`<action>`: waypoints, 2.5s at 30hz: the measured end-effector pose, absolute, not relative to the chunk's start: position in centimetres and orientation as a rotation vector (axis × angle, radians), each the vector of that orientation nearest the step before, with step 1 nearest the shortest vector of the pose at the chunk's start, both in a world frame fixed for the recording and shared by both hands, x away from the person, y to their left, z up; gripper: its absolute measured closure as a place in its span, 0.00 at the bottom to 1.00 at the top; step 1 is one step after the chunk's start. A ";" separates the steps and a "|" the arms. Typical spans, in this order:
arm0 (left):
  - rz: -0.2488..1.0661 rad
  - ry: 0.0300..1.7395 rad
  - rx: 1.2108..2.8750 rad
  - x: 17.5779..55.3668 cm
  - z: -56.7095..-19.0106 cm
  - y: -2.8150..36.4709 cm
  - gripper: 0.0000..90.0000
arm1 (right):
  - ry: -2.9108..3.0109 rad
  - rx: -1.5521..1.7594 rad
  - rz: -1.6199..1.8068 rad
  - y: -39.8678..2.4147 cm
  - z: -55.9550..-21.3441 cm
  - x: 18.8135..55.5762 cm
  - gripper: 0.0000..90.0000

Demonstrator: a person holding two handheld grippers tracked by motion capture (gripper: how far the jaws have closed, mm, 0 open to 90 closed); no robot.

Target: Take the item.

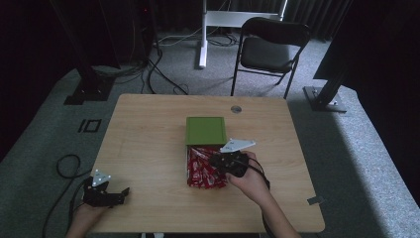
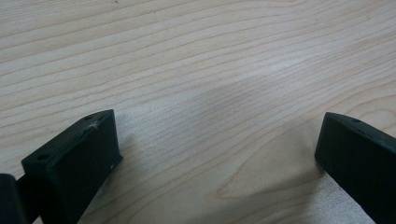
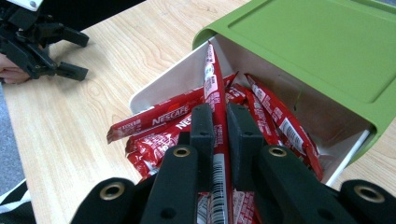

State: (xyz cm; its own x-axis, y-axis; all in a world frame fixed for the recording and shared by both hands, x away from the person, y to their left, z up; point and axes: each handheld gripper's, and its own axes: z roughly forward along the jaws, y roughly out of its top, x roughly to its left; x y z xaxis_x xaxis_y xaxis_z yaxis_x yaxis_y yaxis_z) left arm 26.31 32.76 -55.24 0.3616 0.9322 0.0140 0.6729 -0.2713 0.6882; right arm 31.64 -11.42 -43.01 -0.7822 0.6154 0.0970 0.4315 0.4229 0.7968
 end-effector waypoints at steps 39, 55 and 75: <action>0.569 1.386 2.037 26.3 -55.2 32.8 0.01 | 2.143 1.022 1.427 -15.1 -40.0 33.4 0.91; 0.569 1.386 2.036 26.3 -55.2 32.8 0.01 | 1.994 1.181 1.357 -17.7 -42.5 35.7 0.91; 0.568 1.386 2.036 26.3 -55.2 32.8 0.01 | 1.844 1.380 1.275 -19.7 -47.4 38.2 0.91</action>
State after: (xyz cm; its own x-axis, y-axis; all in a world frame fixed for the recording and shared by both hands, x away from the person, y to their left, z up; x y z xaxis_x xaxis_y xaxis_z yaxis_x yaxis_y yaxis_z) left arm 26.31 32.76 -55.23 0.3616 0.9322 0.0132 0.6735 -0.2710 0.6877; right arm 38.23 -19.65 -47.42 -0.3582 0.9239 0.1342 0.4520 0.0458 0.8908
